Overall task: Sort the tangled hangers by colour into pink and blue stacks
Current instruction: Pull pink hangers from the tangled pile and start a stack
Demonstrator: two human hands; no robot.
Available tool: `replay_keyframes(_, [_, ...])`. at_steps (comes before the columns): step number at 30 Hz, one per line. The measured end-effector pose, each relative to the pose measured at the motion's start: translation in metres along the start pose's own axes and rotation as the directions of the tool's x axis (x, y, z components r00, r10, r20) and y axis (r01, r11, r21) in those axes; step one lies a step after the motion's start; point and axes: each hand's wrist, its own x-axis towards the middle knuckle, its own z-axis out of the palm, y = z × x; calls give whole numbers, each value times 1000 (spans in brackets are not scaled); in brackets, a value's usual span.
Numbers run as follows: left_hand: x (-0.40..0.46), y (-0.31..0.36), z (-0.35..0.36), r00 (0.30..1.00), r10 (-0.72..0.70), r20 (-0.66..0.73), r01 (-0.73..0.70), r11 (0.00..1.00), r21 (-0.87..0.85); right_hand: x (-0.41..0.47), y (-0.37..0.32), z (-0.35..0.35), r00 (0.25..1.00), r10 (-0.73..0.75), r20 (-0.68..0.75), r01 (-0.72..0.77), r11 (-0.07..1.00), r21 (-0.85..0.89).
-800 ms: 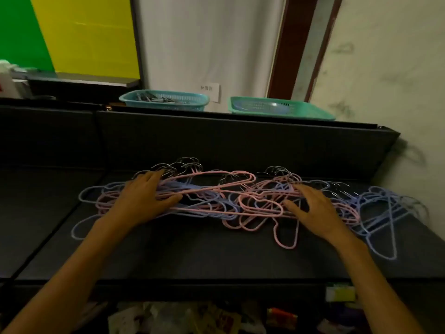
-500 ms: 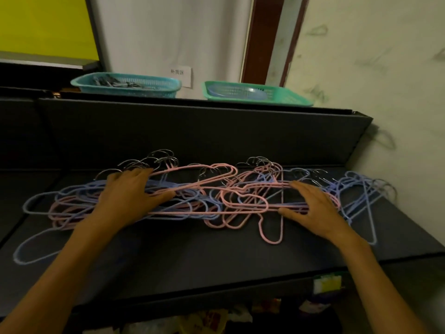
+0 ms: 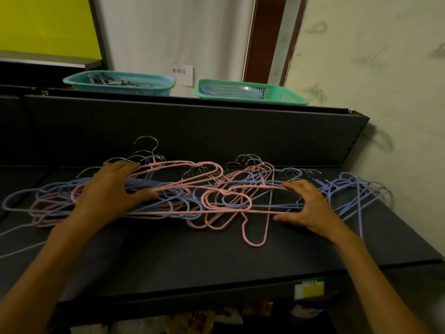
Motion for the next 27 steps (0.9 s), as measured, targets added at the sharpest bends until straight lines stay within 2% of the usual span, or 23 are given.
replay_keyframes(3, [-7,7,-4,999,14,-37,-16,998,-66,1,-1,-3,1000,-13,21,13,1000,-8])
replay_keyframes(9, [-19,24,0,991,44,-123,-60,990,-128,-4,10,-20,998,4,-59,-4,1000,9])
replay_keyframes(15, [-22,38,4,991,49,-125,-62,993,-105,-16,42,-32,978,-11,-210,-7,997,-82])
replay_keyframes(20, [-30,47,4,989,83,-126,-93,993,-72,-20,58,-44,960,-7,-280,-31,990,-134])
replay_keyframes(27, [-59,36,-8,969,77,-234,-75,997,18,-14,48,-36,942,-45,-331,9,994,-111])
